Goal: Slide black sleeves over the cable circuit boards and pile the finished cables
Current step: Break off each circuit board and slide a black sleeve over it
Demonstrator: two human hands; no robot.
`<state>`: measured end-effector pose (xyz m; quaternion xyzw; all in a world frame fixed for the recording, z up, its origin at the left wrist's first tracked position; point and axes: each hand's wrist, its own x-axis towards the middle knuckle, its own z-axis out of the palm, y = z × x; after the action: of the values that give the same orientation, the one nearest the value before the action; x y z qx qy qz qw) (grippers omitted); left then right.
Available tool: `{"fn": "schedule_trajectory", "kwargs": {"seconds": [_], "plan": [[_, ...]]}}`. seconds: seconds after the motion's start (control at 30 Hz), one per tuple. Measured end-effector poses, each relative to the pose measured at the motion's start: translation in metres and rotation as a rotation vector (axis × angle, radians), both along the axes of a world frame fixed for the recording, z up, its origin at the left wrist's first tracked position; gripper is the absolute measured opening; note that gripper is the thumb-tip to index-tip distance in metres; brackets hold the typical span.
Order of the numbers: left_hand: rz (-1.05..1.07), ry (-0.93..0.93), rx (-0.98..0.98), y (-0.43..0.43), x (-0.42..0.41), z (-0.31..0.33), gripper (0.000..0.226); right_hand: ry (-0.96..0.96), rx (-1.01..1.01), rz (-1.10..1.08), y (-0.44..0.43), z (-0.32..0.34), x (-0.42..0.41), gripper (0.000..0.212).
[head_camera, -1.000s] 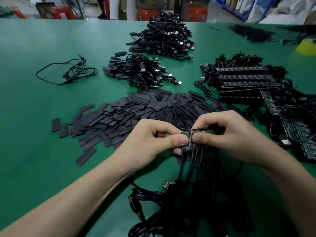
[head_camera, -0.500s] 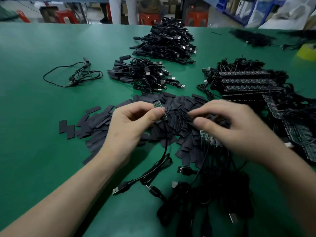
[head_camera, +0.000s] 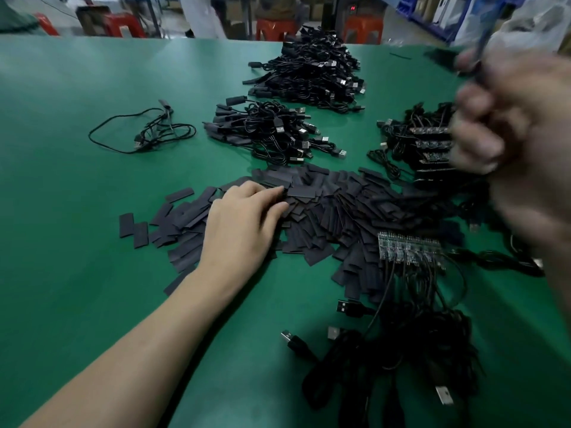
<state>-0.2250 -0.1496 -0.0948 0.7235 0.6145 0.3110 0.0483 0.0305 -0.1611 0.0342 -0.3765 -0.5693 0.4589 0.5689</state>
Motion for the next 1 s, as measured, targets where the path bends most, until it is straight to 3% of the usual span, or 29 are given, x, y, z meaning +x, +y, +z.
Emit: {"fn": "schedule_trajectory", "kwargs": {"seconds": [0.07, 0.13, 0.2, 0.27, 0.4, 0.5, 0.57, 0.63, 0.73, 0.83, 1.0], "plan": [[0.018, 0.011, 0.016, 0.002, 0.001, 0.001, 0.034, -0.221, 0.083, -0.162, 0.01, 0.013, 0.014, 0.018], [0.023, 0.029, 0.033, 0.001, 0.002, 0.001, 0.032, -0.615, 0.202, -0.379, 0.01, 0.01, 0.015, 0.018], [0.028, 0.038, 0.044, 0.0, 0.002, 0.001, 0.027, -0.971, 0.327, -0.418, -0.001, -0.008, 0.002, 0.012], [0.026, 0.019, 0.042, 0.0, 0.001, 0.0, 0.023, -1.141, 0.297, -0.357, -0.014, -0.027, -0.016, 0.008], [-0.006, -0.045, 0.03, -0.001, -0.003, 0.002, 0.017, -1.137, 0.131, -0.266, -0.018, -0.054, -0.031, 0.01], [-0.022, -0.029, 0.154, -0.004, -0.003, 0.006, 0.012, -1.003, 0.109, -0.241, -0.021, -0.072, -0.037, 0.013], [-0.119, -0.119, 0.203, -0.009, 0.0, 0.008, 0.008, -0.828, 0.047, -0.211, -0.024, -0.083, -0.04, 0.019], [-0.267, -0.29, 0.128, -0.016, 0.006, 0.008, 0.009, -0.689, -0.032, -0.186, -0.025, -0.089, -0.04, 0.02], [-0.44, -0.506, -0.025, -0.024, 0.019, 0.005, 0.015, -0.669, -0.077, -0.119, -0.024, -0.095, -0.039, 0.025], [-0.474, -0.646, -0.071, -0.026, 0.024, 0.001, 0.015, -0.649, -0.088, -0.063, -0.023, -0.097, -0.038, 0.029], [-0.43, -0.716, -0.079, -0.025, 0.024, -0.001, 0.014, -0.499, -0.159, 0.074, -0.019, -0.102, -0.029, 0.036]]}}
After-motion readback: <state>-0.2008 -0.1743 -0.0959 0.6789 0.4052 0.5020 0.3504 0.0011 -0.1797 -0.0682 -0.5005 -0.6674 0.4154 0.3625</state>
